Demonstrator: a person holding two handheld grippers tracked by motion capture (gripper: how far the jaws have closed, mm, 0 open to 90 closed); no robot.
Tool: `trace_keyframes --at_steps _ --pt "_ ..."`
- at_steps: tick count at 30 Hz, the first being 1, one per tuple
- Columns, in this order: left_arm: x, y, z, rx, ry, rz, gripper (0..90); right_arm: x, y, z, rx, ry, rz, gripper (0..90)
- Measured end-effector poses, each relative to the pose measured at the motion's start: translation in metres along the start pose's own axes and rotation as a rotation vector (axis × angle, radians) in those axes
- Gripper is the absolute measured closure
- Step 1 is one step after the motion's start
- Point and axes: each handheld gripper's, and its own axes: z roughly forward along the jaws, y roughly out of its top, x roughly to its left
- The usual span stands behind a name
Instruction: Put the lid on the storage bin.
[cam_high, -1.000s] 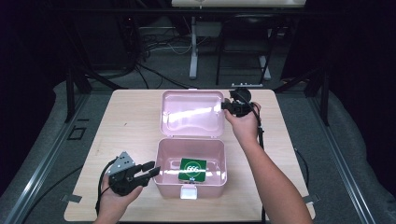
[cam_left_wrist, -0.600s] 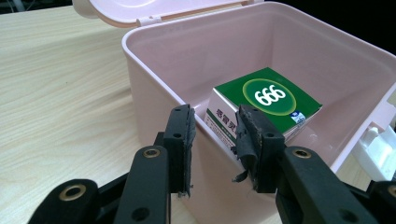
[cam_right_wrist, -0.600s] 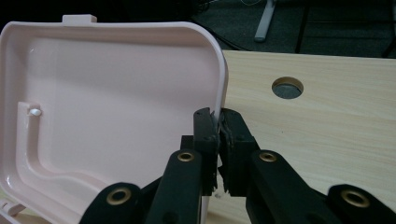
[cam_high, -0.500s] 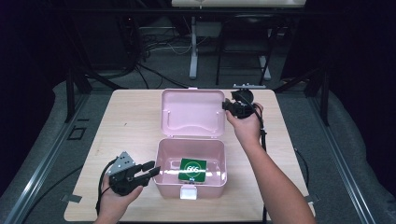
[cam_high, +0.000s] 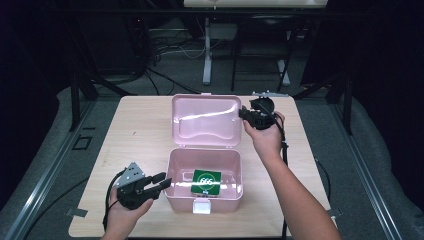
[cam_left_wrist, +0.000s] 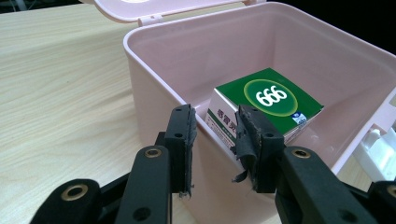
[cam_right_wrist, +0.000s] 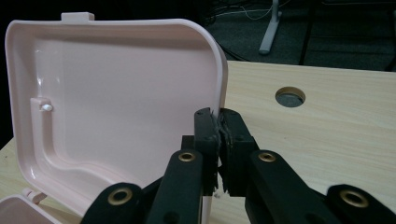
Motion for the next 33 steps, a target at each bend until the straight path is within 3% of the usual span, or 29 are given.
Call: trace_keyframes --at_steps 33 --pt "-0.001 0.000 0.001 -0.006 0.006 -0.011 67.3 0.009 -0.015 -0.031 -0.105 0.033 -0.049 87.0"
